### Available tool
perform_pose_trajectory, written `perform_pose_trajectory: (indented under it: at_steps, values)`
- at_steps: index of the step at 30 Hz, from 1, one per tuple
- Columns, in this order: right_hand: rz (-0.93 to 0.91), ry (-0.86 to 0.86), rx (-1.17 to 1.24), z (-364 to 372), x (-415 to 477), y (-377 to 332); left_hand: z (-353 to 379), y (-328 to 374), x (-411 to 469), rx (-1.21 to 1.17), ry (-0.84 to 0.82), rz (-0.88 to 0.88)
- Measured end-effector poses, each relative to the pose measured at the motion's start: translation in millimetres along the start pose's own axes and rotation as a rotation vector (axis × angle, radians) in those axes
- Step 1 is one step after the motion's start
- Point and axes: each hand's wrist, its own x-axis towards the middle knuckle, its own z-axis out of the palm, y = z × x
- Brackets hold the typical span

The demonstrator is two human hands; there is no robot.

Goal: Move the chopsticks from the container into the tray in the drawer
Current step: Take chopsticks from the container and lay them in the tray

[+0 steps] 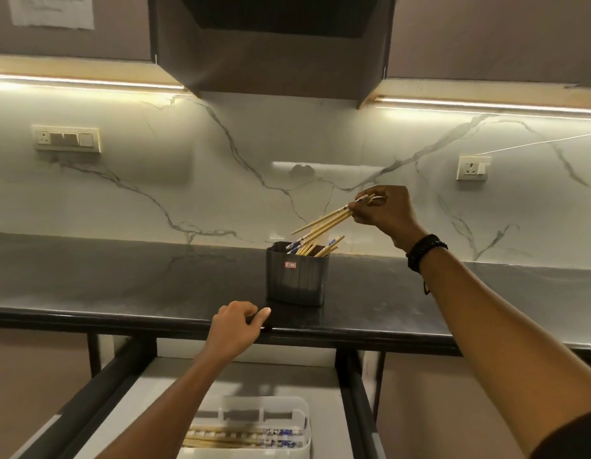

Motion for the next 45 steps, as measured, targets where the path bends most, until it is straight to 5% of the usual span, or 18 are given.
perform_pose_trajectory:
  at_steps: [10, 22, 25, 33, 39, 45]
  values:
    - [0.151, 0.164, 0.231, 16.5, -57.8, 3.9, 11.5, 18.2, -27.0, -0.471, 0.161, -0.123]
    - [0.598, 0.094, 0.648, 70.9, -168.6, 55.3, 1.6, -2.1, -43.1, -1.154, 0.035, -0.438]
    - [0.65, 0.087, 0.701, 71.5, -176.0, 60.7, 5.8, -8.0, -41.6, -1.002, 0.12, -0.415]
    - [0.743, 0.038, 0.75, 56.1, -186.6, 65.7, 15.9, -20.3, -35.3, -0.397, 0.401, -0.023]
    - [0.809, 0.011, 0.778, 50.6, -188.3, 67.9, 17.6, -22.9, -36.3, -0.353, 0.348, 0.073]
    - [0.816, -0.025, 0.785, 51.1, -189.4, 70.2, 14.8, -14.1, -42.9, -0.476, 0.22, -0.103]
